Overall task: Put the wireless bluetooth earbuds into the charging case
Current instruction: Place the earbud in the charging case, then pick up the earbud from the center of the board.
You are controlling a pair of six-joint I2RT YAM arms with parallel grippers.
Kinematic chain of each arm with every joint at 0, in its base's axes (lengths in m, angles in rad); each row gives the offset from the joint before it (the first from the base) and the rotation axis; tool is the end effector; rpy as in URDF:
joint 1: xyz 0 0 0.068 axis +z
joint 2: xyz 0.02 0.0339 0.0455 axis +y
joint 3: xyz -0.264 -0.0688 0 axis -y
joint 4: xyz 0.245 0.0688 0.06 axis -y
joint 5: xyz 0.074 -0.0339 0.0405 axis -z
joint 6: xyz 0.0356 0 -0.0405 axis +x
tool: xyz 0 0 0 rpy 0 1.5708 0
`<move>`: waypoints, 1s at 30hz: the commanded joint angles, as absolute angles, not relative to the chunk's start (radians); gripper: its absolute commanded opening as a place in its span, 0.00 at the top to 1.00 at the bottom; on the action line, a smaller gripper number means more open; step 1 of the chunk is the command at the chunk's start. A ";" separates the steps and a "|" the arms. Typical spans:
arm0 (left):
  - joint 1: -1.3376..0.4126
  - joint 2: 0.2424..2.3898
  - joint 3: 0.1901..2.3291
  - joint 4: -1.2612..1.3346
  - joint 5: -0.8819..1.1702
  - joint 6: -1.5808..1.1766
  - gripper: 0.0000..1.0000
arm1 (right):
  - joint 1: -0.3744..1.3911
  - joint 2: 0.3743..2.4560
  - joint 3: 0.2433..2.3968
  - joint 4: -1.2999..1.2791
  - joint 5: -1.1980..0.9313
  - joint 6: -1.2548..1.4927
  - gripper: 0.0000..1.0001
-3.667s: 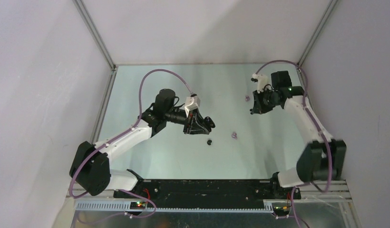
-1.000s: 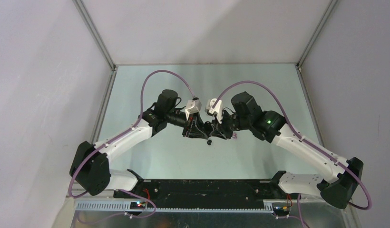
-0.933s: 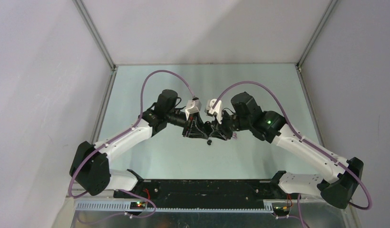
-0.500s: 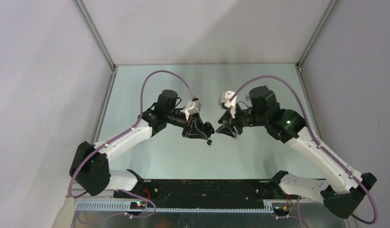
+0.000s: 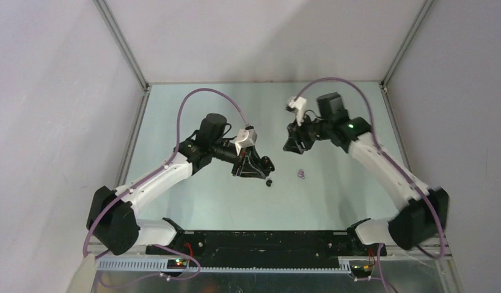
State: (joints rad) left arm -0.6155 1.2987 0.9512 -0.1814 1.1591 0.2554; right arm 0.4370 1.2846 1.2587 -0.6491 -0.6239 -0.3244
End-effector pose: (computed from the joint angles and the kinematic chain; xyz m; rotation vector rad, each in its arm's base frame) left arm 0.2065 -0.1860 0.2962 1.4508 1.4240 -1.4210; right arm 0.2379 0.1341 0.3561 -1.1207 1.8934 0.7588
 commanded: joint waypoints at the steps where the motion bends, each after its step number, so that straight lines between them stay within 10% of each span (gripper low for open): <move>1: -0.621 1.245 1.003 -0.221 1.190 0.323 1.00 | 0.501 1.456 1.251 -0.652 -0.540 -0.299 0.54; 30: -0.621 1.226 1.007 -0.249 1.205 0.354 1.00 | 0.702 2.110 1.587 -0.833 -0.403 -0.268 0.75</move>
State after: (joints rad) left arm -0.6159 1.2602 0.9653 -0.2573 1.1816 0.3241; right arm 0.6971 2.0899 1.5604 -0.7841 -0.4294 -0.2661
